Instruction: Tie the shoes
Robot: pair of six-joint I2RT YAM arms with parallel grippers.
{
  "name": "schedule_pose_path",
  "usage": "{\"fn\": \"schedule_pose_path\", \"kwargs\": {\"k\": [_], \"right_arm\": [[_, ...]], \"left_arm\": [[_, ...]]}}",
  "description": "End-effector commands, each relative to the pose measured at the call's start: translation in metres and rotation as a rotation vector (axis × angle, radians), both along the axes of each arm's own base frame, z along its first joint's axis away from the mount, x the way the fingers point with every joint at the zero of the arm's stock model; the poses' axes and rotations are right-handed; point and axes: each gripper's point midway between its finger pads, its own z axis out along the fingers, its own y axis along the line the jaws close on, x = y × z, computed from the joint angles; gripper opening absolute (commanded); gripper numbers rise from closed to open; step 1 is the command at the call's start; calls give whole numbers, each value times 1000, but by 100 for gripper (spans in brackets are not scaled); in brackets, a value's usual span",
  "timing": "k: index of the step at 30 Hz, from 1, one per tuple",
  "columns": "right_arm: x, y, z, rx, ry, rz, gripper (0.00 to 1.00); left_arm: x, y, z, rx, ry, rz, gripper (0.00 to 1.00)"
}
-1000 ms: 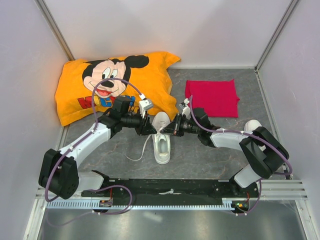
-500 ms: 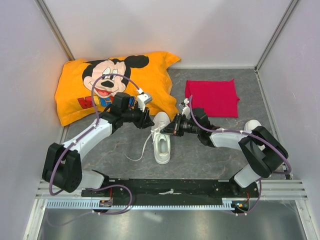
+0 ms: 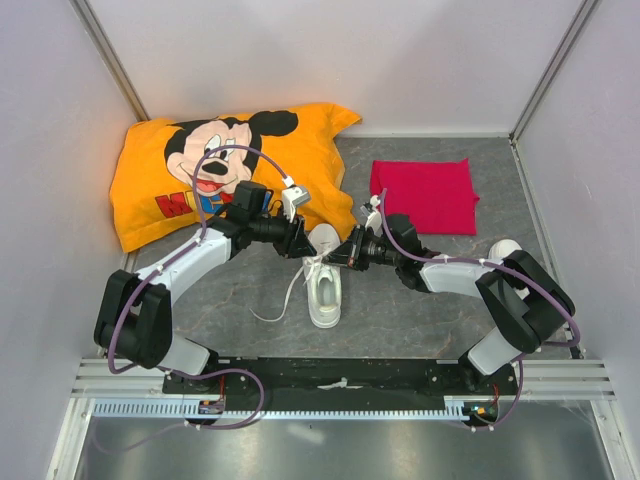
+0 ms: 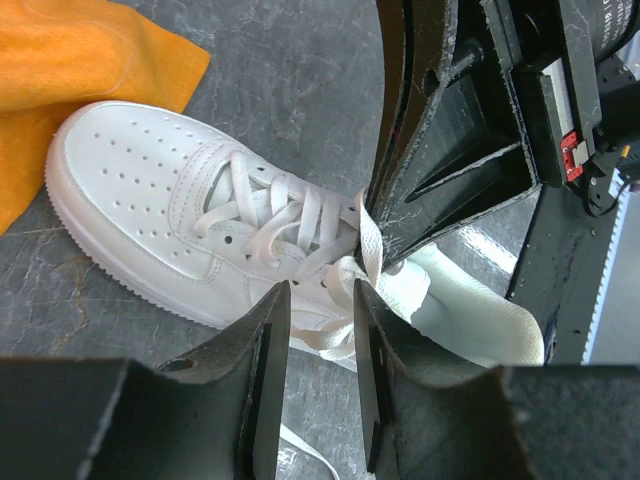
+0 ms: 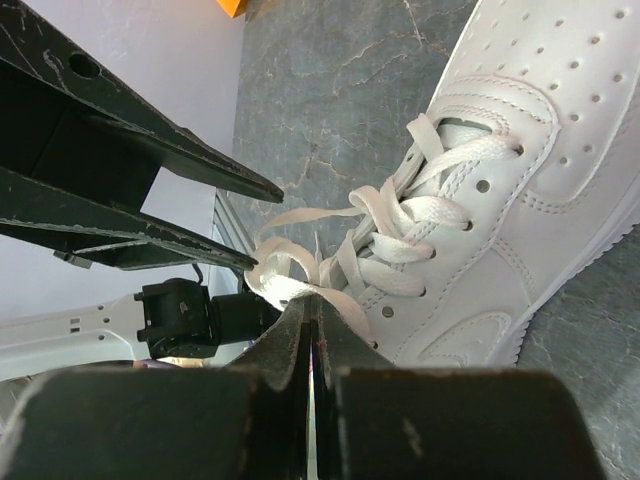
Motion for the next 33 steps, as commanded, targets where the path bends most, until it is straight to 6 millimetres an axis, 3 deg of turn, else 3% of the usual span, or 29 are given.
{"fn": "schedule_pose_path", "kwargs": {"k": [1, 11, 17, 21, 25, 33], "right_arm": [[9, -2, -7, -29, -9, -22, 0], [8, 0, 0, 0, -43, -4, 0], [12, 3, 8, 8, -81, 4, 0], [12, 3, 10, -3, -100, 11, 0], [14, 1, 9, -11, -106, 4, 0], [16, 2, 7, -8, -106, -5, 0]], "left_arm": [[1, -11, 13, -54, 19, -57, 40], [5, -13, -2, -31, 63, -55, 39], [4, -17, 7, -61, 66, -84, 34], [2, -19, 10, -77, 68, -105, 20], [-1, -20, 12, -84, 72, -121, 14], [5, -11, -9, -9, 90, -62, 39]]}}
